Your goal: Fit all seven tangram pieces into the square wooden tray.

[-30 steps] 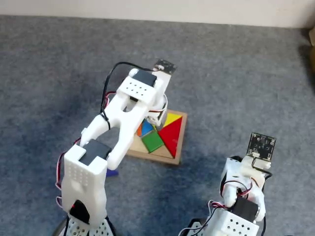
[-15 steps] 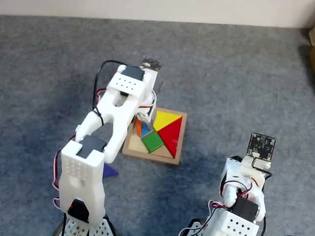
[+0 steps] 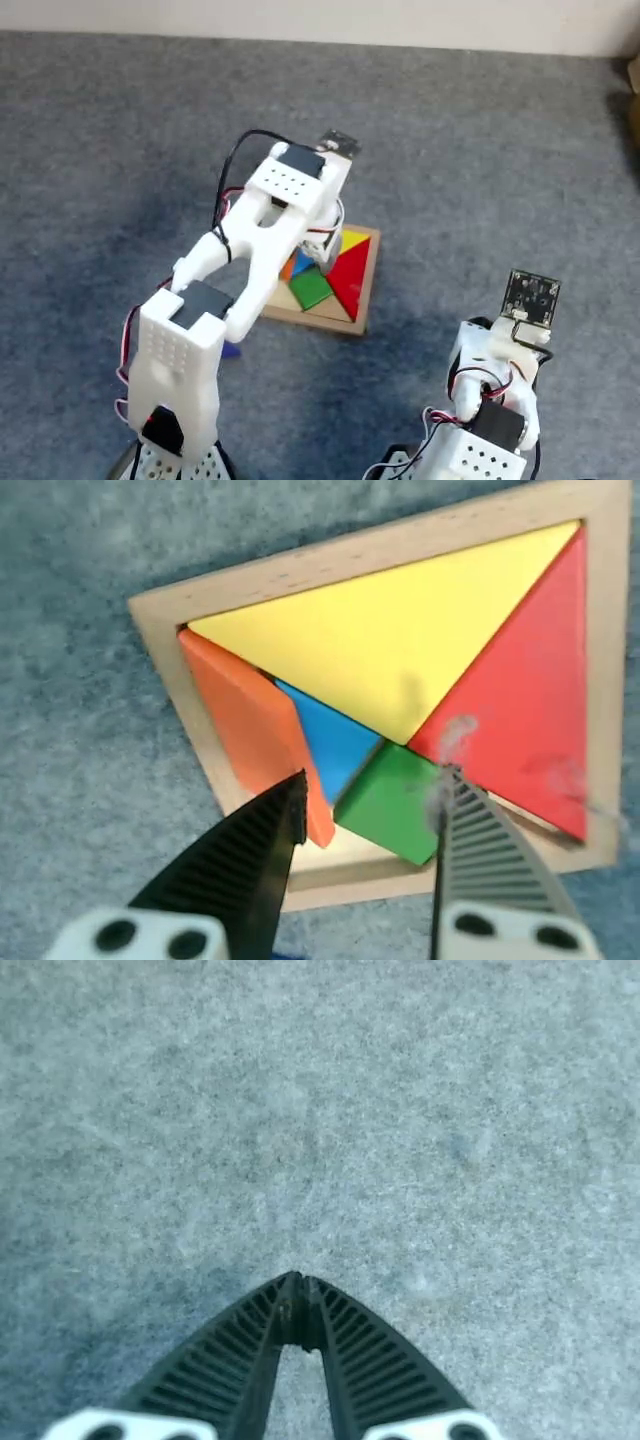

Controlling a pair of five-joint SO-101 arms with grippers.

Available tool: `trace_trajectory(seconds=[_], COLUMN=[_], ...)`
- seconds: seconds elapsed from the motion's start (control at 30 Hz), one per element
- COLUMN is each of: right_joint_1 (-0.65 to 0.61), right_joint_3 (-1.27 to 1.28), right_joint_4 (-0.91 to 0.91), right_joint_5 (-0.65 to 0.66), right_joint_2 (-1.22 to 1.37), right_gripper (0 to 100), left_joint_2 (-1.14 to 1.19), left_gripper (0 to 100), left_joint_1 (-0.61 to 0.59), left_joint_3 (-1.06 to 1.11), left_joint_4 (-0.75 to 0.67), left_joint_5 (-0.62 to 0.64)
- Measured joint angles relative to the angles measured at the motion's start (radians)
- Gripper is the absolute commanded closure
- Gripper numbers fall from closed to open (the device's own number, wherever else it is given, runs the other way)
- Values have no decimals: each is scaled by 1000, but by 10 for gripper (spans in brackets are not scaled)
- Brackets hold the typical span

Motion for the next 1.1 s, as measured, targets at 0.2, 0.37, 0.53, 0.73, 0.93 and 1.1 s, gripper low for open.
trace_trajectory(seconds=[0.2, 0.37, 0.53, 0.73, 0.93, 1.1], right_joint_1=[0, 0, 0, 0, 0, 0], right_joint_3=[0, 0, 0, 0, 0, 0], right_joint_4=[0, 0, 0, 0, 0, 0], right_joint_5=[0, 0, 0, 0, 0, 0], right_joint_2=[0, 0, 0, 0, 0, 0], right_gripper=[993, 993, 993, 993, 993, 993], left_joint_2=[0, 0, 0, 0, 64, 80], left_gripper=[786, 786, 786, 786, 786, 787], left_joint_1=[-3, 2, 3, -15, -49, -49], left_joint_3=[0, 0, 0, 0, -5, -35], left_joint_4=[0, 0, -3, -3, -3, -2], left_joint_5=[0, 0, 0, 0, -28, -35])
